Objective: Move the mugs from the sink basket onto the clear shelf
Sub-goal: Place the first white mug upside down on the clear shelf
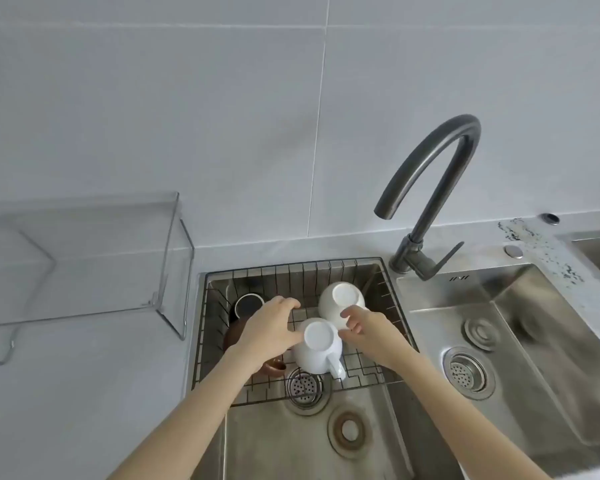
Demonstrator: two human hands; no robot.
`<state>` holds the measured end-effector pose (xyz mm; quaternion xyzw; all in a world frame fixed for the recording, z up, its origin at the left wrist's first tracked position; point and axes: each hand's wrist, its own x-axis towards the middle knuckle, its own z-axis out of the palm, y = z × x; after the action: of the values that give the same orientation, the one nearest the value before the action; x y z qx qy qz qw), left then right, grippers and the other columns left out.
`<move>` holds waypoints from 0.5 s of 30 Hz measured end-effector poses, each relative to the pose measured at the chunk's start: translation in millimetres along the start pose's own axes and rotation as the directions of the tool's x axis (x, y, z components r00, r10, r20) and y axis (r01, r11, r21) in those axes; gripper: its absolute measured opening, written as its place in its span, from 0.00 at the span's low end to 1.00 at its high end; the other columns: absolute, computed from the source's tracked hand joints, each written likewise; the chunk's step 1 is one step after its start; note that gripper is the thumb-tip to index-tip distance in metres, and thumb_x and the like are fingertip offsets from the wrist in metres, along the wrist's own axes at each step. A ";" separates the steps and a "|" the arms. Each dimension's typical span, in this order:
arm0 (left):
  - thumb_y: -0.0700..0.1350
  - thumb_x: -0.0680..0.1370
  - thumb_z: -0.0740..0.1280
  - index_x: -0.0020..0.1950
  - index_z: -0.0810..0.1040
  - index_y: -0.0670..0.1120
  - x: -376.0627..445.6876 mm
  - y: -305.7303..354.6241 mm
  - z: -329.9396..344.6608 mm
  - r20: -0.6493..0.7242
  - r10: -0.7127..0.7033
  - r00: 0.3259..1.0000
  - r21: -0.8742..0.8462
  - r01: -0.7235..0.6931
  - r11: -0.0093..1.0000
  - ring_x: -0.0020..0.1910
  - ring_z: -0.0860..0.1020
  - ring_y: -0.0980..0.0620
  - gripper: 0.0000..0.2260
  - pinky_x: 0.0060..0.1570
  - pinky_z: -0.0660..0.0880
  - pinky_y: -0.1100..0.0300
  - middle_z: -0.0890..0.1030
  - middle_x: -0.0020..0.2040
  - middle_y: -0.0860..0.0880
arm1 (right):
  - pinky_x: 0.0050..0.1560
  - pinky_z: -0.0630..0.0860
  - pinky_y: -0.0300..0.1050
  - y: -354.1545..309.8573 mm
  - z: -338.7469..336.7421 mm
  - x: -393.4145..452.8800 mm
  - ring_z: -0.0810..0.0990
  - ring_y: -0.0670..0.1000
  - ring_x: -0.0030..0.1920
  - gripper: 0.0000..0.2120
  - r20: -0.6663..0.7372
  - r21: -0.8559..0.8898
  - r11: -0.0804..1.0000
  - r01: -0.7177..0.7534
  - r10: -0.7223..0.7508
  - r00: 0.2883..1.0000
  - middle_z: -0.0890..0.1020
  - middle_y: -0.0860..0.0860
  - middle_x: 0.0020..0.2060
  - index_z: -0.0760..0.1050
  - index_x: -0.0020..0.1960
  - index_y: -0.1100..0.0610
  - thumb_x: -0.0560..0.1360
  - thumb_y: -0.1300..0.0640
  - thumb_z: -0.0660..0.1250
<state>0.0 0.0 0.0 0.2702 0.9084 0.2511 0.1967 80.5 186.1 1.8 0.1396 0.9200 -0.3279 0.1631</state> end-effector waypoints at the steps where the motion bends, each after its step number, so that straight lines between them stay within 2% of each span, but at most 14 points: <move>1: 0.47 0.71 0.67 0.66 0.67 0.48 4.5 0.0 4.2 0.031 -0.007 0.999 0.012 0.006 1.000 0.62 0.70 0.49 0.24 0.57 0.71 0.53 0.71 0.65 0.48 | 0.56 0.76 0.52 5.9 4.6 3.0 0.78 0.52 0.52 0.17 0.016 0.018 0.999 -0.037 0.036 0.999 0.80 0.52 0.53 0.71 0.60 0.54 0.73 0.51 0.63; 5: 0.45 0.67 0.71 0.68 0.64 0.47 20.6 -5.7 21.3 0.129 0.016 0.991 0.018 -0.018 1.000 0.64 0.68 0.49 0.32 0.60 0.70 0.52 0.68 0.68 0.48 | 0.56 0.77 0.50 18.5 20.2 10.6 0.79 0.52 0.52 0.15 0.118 0.016 0.992 -0.123 0.120 0.986 0.81 0.53 0.52 0.75 0.54 0.55 0.70 0.50 0.66; 9: 0.46 0.65 0.74 0.71 0.57 0.44 33.5 -13.1 36.8 0.248 0.037 0.968 0.031 -0.046 0.998 0.70 0.62 0.48 0.40 0.65 0.63 0.56 0.61 0.72 0.46 | 0.51 0.78 0.51 26.1 35.5 15.5 0.79 0.53 0.48 0.15 0.187 -0.002 0.991 -0.132 0.130 0.974 0.82 0.53 0.46 0.77 0.48 0.57 0.67 0.47 0.67; 12: 0.44 0.64 0.75 0.73 0.53 0.43 40.0 -17.0 47.1 0.330 0.023 0.944 0.031 -0.035 0.999 0.71 0.60 0.47 0.44 0.66 0.60 0.57 0.59 0.73 0.44 | 0.41 0.72 0.47 32.0 45.7 17.4 0.76 0.52 0.40 0.14 0.206 0.009 0.988 -0.155 0.150 0.967 0.79 0.53 0.38 0.74 0.39 0.60 0.66 0.48 0.68; 15: 0.41 0.63 0.75 0.73 0.49 0.44 43.3 -20.4 57.5 0.380 -0.013 0.925 0.017 0.007 1.000 0.71 0.59 0.46 0.47 0.65 0.61 0.57 0.56 0.74 0.44 | 0.38 0.67 0.46 35.2 55.1 17.0 0.73 0.56 0.37 0.13 0.182 0.062 0.983 -0.172 0.158 0.971 0.77 0.56 0.34 0.71 0.35 0.61 0.67 0.51 0.67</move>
<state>-13.3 30.8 -66.9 0.3104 0.8563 0.1861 0.3684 89.3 179.2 -64.8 0.1922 0.8738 -0.3598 0.2649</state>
